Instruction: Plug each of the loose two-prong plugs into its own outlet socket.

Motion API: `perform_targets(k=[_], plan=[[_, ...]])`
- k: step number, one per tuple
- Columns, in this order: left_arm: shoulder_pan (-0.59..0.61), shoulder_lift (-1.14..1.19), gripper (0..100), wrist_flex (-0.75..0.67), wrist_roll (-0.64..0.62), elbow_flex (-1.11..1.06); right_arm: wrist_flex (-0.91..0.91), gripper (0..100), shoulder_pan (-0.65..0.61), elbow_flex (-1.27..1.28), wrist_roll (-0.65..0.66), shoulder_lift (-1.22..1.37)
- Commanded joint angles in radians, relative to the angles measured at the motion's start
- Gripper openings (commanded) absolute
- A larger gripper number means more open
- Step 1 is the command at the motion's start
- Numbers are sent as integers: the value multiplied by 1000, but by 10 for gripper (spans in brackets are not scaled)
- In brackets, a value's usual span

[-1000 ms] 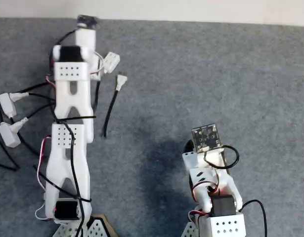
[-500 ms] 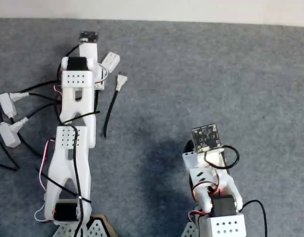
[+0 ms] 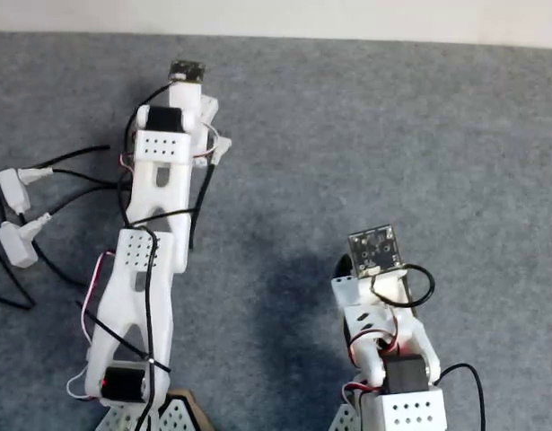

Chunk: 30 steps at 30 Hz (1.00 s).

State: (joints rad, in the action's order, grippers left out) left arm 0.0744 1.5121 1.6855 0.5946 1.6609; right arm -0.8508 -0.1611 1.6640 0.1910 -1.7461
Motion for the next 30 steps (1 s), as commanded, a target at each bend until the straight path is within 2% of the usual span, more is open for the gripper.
perform_targets(k=[1,5,10,12,16,19,24,28,30], plan=[[-8,-24,5,61,-12,2,12,207,-12,91,8,-19],[-2,-174,5,75,-18,1,12,207,-12,108,8,-21],[-5,-458,5,89,-118,-73,12,207,-12,113,8,-21],[-13,-619,5,89,-118,-232,12,207,-12,113,8,-21],[-77,-1001,5,87,-107,-691,12,207,-12,113,8,-21],[-162,-1313,5,86,-55,-995,12,207,-12,113,8,-21],[-317,-1782,5,86,-55,-1389,12,207,-12,113,8,-21],[-364,-2006,5,84,-48,-1759,12,207,-12,113,8,-21],[-371,-2064,5,84,0,-1916,12,207,-12,113,8,-21]])
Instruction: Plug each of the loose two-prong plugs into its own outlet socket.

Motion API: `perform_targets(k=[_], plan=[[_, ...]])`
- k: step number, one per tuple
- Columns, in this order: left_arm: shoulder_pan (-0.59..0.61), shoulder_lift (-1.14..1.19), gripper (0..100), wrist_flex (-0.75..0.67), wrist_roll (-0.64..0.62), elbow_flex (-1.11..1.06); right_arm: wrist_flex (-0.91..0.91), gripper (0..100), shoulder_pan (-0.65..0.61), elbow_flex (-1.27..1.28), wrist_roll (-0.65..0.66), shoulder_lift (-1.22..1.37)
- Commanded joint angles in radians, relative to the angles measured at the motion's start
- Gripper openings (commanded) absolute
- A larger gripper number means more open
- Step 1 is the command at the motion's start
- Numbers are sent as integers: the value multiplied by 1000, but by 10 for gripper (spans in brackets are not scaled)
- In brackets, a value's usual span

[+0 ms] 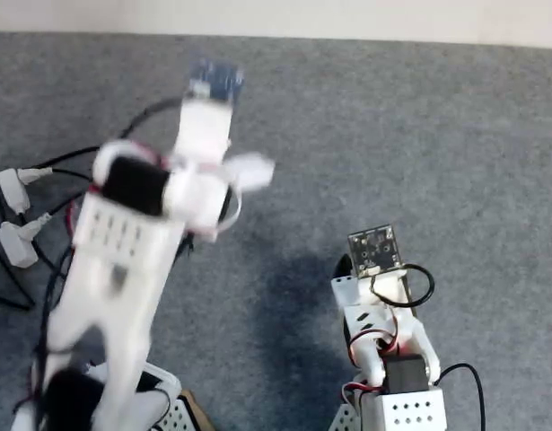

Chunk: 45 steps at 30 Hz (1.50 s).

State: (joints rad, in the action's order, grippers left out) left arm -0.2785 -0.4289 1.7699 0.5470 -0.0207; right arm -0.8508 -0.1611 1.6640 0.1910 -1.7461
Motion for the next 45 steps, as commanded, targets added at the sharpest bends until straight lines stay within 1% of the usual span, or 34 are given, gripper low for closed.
perform_targets(k=[1,4,8,13,16,18,20,21,23,25,26,28,31,34,37,39,41,43,45], plan=[[-19,-150,5,0,83,-298,12,207,-12,113,8,-21],[-38,-219,5,0,219,-481,12,207,-12,113,8,-21],[-91,-302,5,0,486,-696,12,207,-12,113,8,-21],[-97,-300,5,-2,783,-837,12,207,-12,114,8,-21],[-41,-266,5,-8,924,-858,12,207,-12,114,8,-21],[51,-237,6,-86,973,-855,12,207,-12,114,8,-21],[176,-208,16,-190,980,-849,12,207,-12,116,8,-21],[234,-194,40,-227,982,-837,12,207,-12,116,8,-21],[332,-182,135,-259,982,-789,12,207,-12,116,8,-21],[398,-180,231,-256,982,-725,12,207,-12,116,8,-21],[414,-180,264,-256,991,-696,12,207,-12,116,8,-21],[430,-180,286,-230,1031,-656,12,207,-12,116,8,-21],[423,-180,266,-155,1046,-588,12,207,-12,116,8,-21],[363,-176,249,-130,1039,-568,12,207,-12,116,8,-21],[263,-171,248,-137,942,-570,12,207,-12,116,8,-21],[193,-171,249,-199,875,-584,12,207,-12,116,8,-21],[142,-171,249,-330,793,-628,12,207,-12,116,8,-21],[117,-171,253,-474,726,-707,12,207,-12,116,8,-21],[101,-171,284,-580,706,-785,12,207,-12,116,8,-21]])
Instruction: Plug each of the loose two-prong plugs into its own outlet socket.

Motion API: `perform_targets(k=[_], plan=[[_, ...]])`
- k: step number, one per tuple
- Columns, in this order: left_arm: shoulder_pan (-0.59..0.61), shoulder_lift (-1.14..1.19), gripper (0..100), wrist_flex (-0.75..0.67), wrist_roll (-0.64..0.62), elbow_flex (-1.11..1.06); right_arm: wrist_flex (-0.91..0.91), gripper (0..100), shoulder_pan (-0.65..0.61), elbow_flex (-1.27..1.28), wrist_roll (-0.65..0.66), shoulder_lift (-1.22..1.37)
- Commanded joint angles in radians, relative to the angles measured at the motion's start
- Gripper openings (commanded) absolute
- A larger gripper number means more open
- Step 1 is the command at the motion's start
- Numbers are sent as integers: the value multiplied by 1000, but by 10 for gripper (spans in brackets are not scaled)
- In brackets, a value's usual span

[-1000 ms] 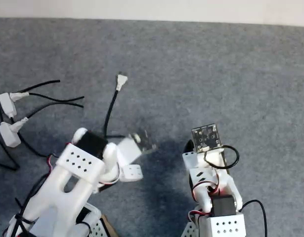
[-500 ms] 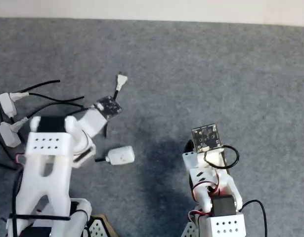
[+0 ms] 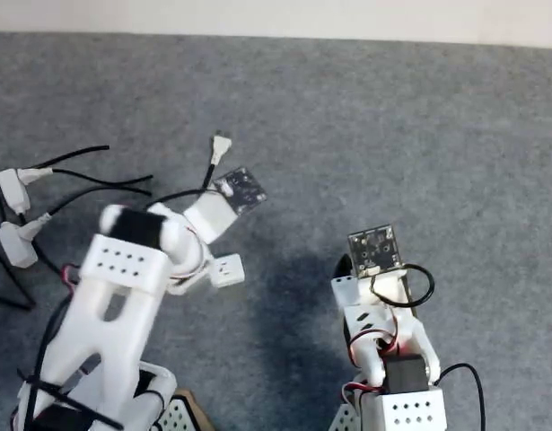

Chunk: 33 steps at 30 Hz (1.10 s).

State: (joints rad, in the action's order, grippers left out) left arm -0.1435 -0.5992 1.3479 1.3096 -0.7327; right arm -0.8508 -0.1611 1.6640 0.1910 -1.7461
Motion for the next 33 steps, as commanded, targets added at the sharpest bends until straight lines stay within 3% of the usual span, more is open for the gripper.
perform_targets(k=[1,6,14,19,24,29,33], plan=[[-41,-1,302,-203,-66,-107,12,207,-12,116,8,-21],[-35,-1,319,-381,-180,-188,12,207,-12,116,8,-21],[-38,-1,319,-428,-180,-309,12,207,-12,116,8,-21],[-1,-1,319,-436,-184,-277,12,207,-12,116,8,-21],[76,7,319,-569,-252,-219,12,207,-12,116,8,-21],[150,186,319,-692,-250,-177,12,207,-12,116,8,-21],[165,381,319,-707,-250,-110,12,207,-12,116,8,-21]])
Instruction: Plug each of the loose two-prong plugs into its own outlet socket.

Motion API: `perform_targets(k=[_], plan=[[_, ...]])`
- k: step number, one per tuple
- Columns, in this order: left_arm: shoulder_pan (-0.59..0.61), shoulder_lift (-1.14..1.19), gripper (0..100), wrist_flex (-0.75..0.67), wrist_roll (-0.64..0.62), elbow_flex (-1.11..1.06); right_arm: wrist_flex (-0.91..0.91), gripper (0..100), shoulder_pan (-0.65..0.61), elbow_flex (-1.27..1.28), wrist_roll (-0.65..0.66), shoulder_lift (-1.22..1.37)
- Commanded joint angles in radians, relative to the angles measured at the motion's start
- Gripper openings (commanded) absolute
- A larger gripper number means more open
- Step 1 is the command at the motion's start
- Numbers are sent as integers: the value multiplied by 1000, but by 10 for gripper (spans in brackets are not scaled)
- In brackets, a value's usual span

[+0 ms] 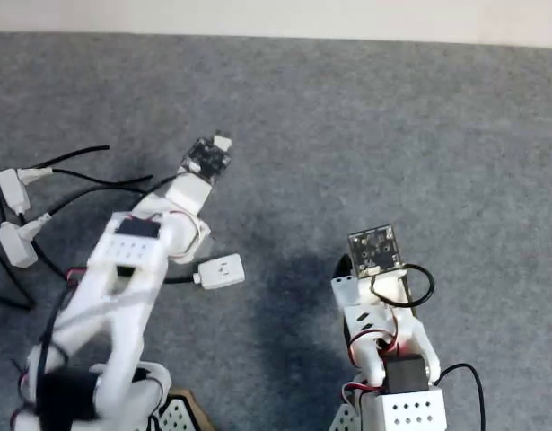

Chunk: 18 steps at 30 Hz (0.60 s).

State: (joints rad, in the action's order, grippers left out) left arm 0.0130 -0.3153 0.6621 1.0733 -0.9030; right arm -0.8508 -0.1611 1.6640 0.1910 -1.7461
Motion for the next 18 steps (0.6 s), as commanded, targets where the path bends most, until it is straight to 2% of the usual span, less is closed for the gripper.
perform_targets(k=[1,5,11,14,18], plan=[[4,120,319,-21,-12,62,12,207,-12,116,8,-21],[-71,62,319,49,-12,25,12,207,-12,116,8,-21],[-239,-223,319,417,-11,-12,12,207,-12,116,8,-21],[-291,-378,319,534,-11,-68,12,207,-12,116,8,-21],[-297,-552,319,666,21,-165,12,207,-12,116,8,-21]])
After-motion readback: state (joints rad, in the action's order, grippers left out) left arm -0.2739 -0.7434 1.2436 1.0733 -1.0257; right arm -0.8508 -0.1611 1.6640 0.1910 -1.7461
